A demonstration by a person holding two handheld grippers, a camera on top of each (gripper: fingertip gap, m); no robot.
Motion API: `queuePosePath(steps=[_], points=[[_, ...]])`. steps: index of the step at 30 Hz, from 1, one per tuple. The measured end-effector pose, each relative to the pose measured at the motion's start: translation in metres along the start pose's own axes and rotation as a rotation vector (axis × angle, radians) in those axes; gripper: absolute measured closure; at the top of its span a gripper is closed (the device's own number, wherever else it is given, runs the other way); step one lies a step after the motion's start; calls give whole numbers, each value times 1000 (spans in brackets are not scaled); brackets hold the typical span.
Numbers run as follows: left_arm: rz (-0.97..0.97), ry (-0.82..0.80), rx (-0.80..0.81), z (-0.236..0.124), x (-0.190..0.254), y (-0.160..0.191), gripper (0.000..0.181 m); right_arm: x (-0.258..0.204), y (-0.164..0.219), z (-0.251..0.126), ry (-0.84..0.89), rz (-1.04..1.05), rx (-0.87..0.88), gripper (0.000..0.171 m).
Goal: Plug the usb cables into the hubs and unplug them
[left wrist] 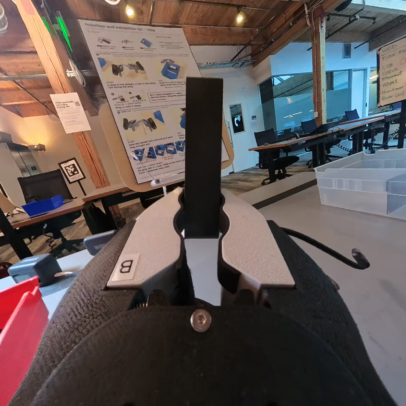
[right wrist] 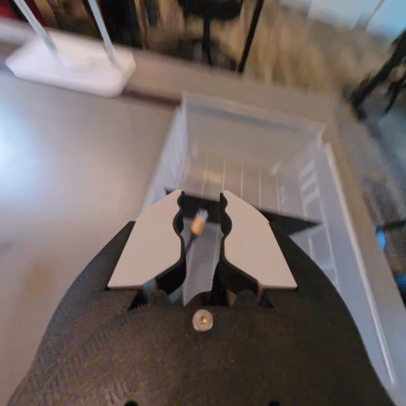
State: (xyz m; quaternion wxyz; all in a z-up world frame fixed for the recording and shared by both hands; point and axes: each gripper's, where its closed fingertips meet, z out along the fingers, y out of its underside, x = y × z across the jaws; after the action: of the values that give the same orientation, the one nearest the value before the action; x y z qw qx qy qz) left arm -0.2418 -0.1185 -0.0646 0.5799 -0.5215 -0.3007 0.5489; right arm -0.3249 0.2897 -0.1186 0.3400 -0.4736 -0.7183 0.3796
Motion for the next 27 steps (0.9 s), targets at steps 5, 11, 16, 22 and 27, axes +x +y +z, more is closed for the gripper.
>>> queuePosePath(steps=[5, 11, 16, 22, 27], points=[[-74, 2, -9, 1, -3, 3, 154, -145, -99, -65, -543, -110, 485, 144], [-69, 32, 11, 0, 4, -2, 155, -331, -73, -65, -1082, -216, 298, 136], [-97, 62, 1, 1, 15, 1, 154, -391, -57, -30, -878, -431, 360, 140], [-131, 98, 18, 1, 20, -1, 155, -394, -61, -26, -847, -426, 404, 163], [-159, 134, -3, 2, 23, 3, 154, -392, -57, -24, -757, -561, 424, 164]])
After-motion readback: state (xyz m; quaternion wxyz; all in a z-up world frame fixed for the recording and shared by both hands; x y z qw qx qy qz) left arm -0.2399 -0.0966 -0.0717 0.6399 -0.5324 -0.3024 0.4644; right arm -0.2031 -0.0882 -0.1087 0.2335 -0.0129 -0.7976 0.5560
